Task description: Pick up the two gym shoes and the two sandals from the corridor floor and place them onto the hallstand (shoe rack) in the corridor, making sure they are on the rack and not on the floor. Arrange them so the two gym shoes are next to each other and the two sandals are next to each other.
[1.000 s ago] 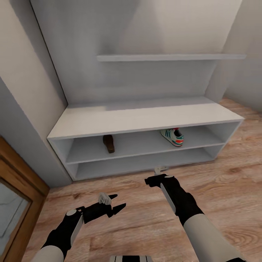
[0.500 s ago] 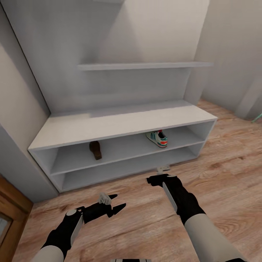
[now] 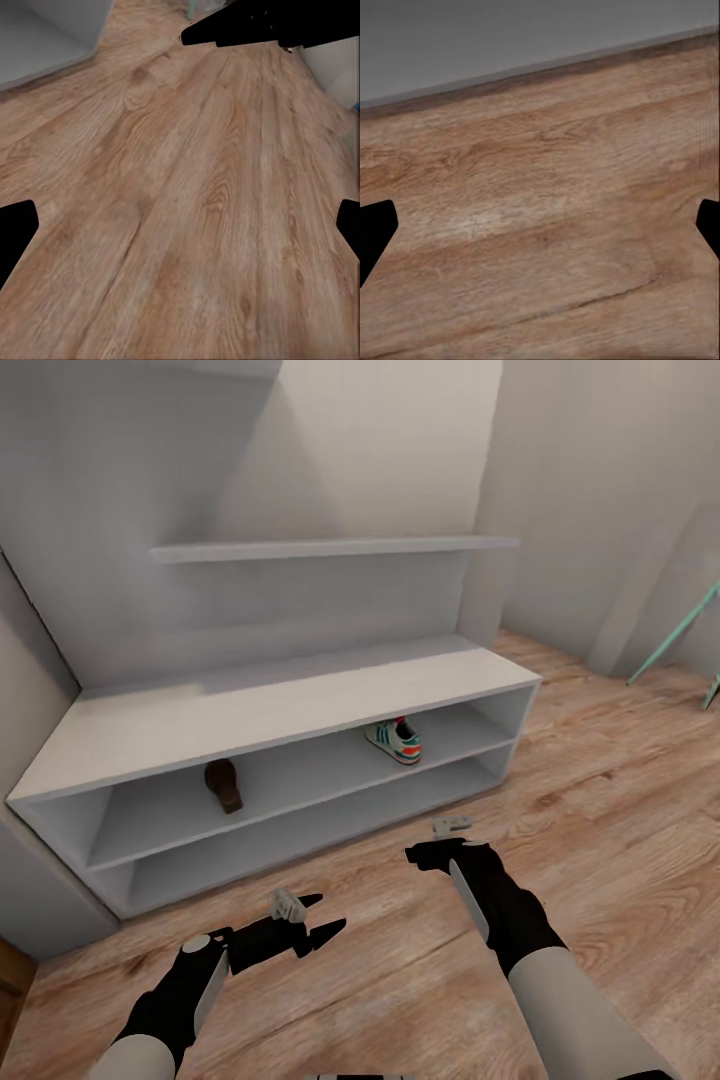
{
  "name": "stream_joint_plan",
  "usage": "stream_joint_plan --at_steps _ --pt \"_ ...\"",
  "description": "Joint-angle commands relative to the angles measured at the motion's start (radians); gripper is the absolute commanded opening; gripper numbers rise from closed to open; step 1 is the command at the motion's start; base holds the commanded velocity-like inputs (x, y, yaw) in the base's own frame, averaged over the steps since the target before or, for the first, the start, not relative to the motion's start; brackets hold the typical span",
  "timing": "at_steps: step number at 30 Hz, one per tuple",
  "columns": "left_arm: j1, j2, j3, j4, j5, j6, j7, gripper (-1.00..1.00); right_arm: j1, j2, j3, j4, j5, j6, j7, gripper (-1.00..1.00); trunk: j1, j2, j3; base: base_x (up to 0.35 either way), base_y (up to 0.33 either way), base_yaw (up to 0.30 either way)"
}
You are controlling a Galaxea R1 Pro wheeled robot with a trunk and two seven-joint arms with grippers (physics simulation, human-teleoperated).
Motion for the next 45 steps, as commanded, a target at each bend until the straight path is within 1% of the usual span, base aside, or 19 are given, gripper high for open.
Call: stream_joint_plan --at_steps 1,7,26,35,45 --pt "0.0 -0.001 0.005 0.0 -0.004 -0.002 -0.005 1.0 -0.001 0.0 0.001 -0.001 -0.001 0.004 0.001 1.0 0.0 0.0 0.0 0.077 -0.06 -0.254" --pt "0.0 -0.001 0.005 0.0 -0.004 -0.002 -0.005 1.0 -0.001 0.0 0.0 -0.001 -0.001 0.004 0.001 1.0 0.0 0.0 0.006 0.15 -0.203 -0.253" --pt "0.0 -0.001 0.005 0.0 -0.003 -0.002 -0.005 1.0 -0.001 0.0 -0.003 -0.001 -0.001 0.004 0.001 1.0 0.0 0.0 0.023 0.19 -0.295 -0.251" --pt "0.0 -0.001 0.007 0.0 -0.003 -0.002 -0.005 1.0 -0.001 0.0 -0.003 -0.001 -0.001 0.004 0.001 1.0 0.0 0.0 0.025 0.228 -0.277 -0.045" --pt "0.0 -0.001 0.007 0.0 -0.003 -0.002 -0.005 1.0 -0.001 0.0 -0.003 -0.001 -0.001 0.004 0.001 1.0 0.0 0.0 0.025 0.242 -0.256 -0.228"
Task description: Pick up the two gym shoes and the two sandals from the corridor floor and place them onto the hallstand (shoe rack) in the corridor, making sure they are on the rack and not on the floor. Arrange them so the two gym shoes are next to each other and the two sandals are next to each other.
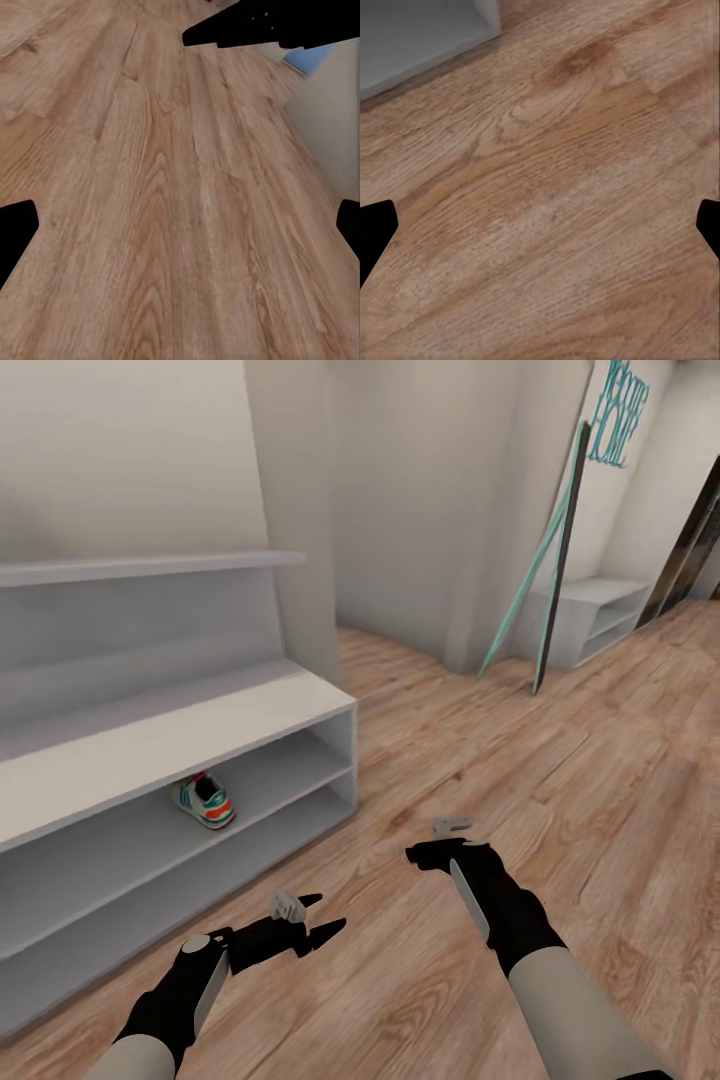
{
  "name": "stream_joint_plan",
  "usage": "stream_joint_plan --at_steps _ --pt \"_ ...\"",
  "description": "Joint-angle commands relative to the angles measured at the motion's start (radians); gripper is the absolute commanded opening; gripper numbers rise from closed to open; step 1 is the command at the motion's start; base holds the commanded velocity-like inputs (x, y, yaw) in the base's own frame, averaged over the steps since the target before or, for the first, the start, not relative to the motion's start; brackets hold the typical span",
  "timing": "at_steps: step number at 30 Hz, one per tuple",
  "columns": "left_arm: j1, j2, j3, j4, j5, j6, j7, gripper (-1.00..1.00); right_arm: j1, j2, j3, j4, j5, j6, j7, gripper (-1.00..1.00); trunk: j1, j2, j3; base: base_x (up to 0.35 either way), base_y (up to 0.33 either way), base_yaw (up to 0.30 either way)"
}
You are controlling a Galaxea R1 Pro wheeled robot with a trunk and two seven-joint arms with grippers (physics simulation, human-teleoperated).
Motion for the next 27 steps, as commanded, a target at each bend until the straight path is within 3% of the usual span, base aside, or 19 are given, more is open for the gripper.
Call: stream_joint_plan --at_steps 1,27 --pt "0.0 -0.001 0.005 0.0 -0.004 -0.002 -0.006 1.0 0.0 0.0 0.001 -0.001 -0.002 0.004 0.001 1.0 0.0 0.0 -0.001 0.242 -0.255 -0.262" --pt "0.0 -0.001 0.007 0.0 -0.004 -0.002 -0.005 1.0 0.0 0.0 0.001 -0.001 -0.002 0.004 0.001 1.0 0.0 0.0 -0.001 0.243 -0.255 -0.265"
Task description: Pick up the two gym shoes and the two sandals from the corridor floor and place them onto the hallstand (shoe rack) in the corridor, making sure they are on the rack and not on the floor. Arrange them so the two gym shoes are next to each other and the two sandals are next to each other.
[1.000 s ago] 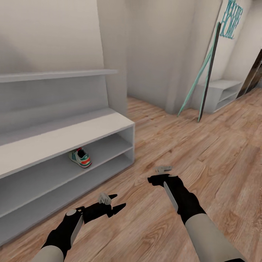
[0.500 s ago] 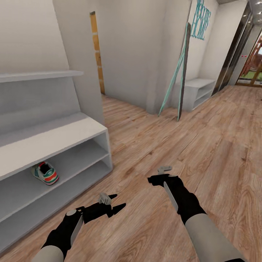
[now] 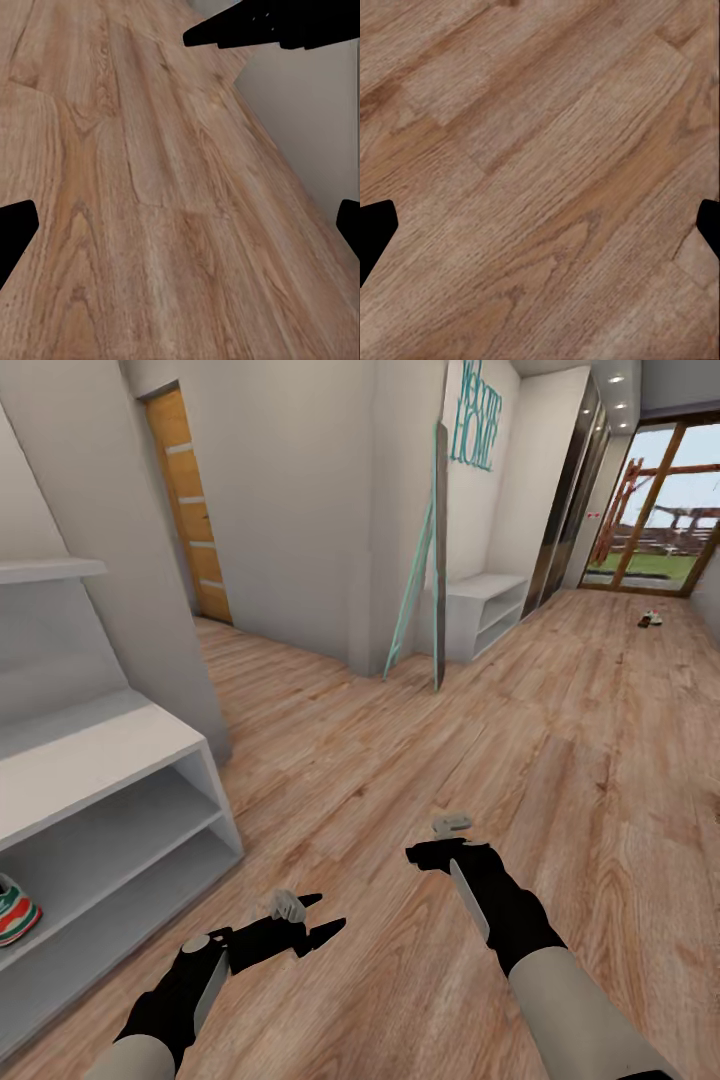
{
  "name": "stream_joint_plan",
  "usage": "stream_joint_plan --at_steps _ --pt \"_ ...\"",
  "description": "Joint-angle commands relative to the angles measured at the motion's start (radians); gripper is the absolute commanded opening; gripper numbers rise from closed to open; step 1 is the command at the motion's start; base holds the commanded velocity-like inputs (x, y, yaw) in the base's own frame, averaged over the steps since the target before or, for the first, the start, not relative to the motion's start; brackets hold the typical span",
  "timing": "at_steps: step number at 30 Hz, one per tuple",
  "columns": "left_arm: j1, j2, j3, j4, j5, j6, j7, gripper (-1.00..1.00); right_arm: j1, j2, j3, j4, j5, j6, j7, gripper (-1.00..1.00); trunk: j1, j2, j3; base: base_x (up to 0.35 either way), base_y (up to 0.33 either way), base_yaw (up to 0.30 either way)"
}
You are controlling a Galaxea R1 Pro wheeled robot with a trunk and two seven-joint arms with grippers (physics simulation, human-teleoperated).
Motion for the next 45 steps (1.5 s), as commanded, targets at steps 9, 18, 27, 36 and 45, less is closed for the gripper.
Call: stream_joint_plan --at_steps 9,18,27,36,45 --pt "0.0 -0.001 0.006 0.0 -0.004 -0.002 -0.005 1.0 0.0 0.0 0.001 -0.001 -0.002 0.004 0.001 1.0 0.0 0.0 -0.001 0.263 -0.255 -0.265" --pt "0.0 -0.001 0.008 0.0 -0.003 -0.002 -0.005 1.0 0.0 0.0 0.001 -0.001 -0.002 0.004 0.001 1.0 0.0 0.0 -0.001 0.295 -0.233 -0.265" --pt "0.0 0.003 0.012 0.0 -0.002 0.0 0.046 1.0 0.0 -0.001 -0.001 -0.001 -0.002 0.004 0.001 1.0 0.0 0.0 -0.001 0.331 -0.157 -0.265" --pt "-0.002 0.004 0.02 -0.017 -0.001 0.006 0.357 1.0 0.0 0.0 -0.086 -0.001 -0.001 0.005 0.002 1.0 0.0 0.0 -0.001 0.343 -0.117 -0.265" --pt "-0.011 0.0 0.019 -0.135 0.013 0.065 0.394 1.0 0.0 0.0 -0.138 -0.004 0.001 0.005 0.007 1.0 0.0 0.0 -0.001 0.346 -0.093 -0.067"
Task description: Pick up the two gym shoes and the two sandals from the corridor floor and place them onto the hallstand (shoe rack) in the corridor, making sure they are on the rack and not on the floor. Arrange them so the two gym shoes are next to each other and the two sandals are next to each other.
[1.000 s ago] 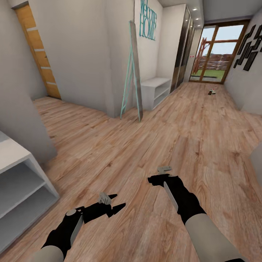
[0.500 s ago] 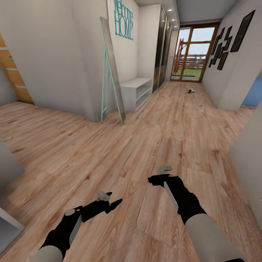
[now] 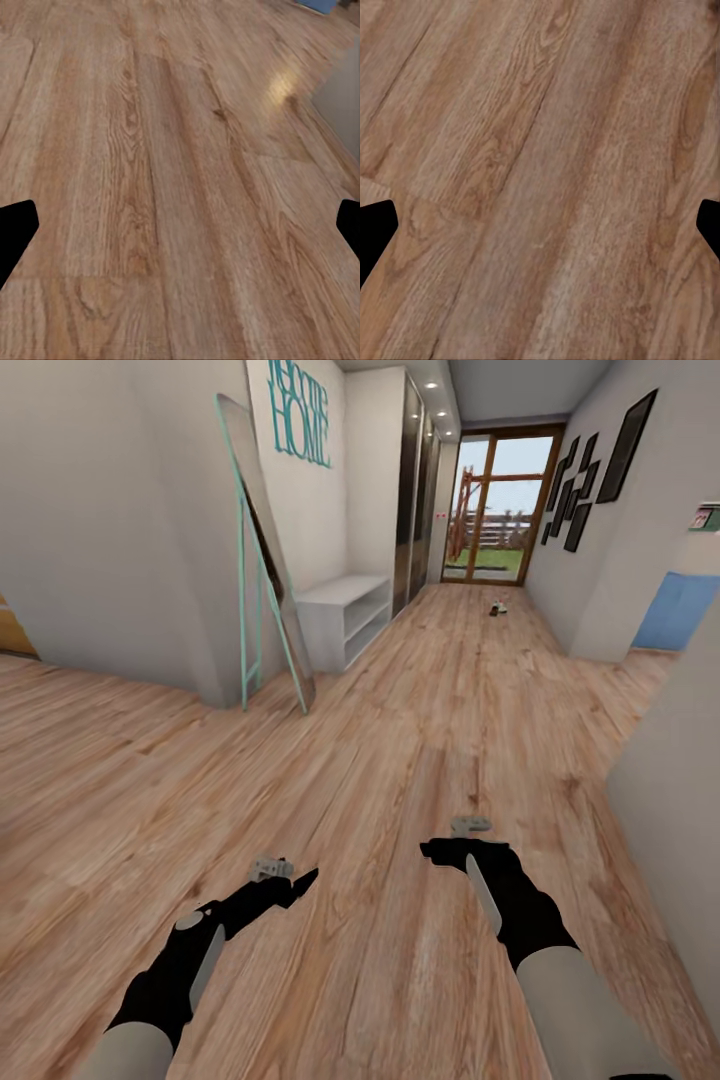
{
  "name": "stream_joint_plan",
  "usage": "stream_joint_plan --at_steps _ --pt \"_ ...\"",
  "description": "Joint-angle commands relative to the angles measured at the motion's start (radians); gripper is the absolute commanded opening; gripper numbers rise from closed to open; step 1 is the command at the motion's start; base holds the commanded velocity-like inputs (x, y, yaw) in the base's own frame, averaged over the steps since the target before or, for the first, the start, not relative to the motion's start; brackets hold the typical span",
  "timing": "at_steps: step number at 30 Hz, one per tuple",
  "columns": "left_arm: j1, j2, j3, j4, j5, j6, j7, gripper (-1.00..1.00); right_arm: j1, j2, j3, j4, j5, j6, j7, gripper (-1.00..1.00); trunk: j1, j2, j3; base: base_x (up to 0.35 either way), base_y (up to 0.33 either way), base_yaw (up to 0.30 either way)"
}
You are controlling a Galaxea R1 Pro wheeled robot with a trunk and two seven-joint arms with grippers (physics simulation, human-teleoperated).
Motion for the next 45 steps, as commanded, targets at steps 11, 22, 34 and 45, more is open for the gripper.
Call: stream_joint_plan --at_steps 11,22,34,45 --pt "-0.001 -0.003 0.001 -0.023 0.047 0.011 0.231 1.0 0.0 0.0 0.0 -0.002 0.008 0.002 -0.002 1.0 0.0 0.0 -0.001 0.348 -0.083 -0.003" --pt "0.001 -0.013 -0.001 -0.023 0.049 0.013 0.258 1.0 0.0 0.0 0.0 -0.002 0.008 0.002 0.0 1.0 0.0 0.0 -0.001 0.348 -0.082 0.0" --pt "0.001 -0.018 -0.001 -0.023 0.049 0.013 0.258 1.0 0.0 0.0 0.001 -0.003 0.008 0.0 -0.002 1.0 0.0 0.0 0.005 0.348 -0.046 -0.196" --pt "0.003 -0.018 -0.001 -0.023 0.049 0.013 0.258 1.0 0.0 0.0 0.002 -0.001 0.009 0.0 -0.003 1.0 0.0 0.0 0.015 0.348 -0.001 -0.273"
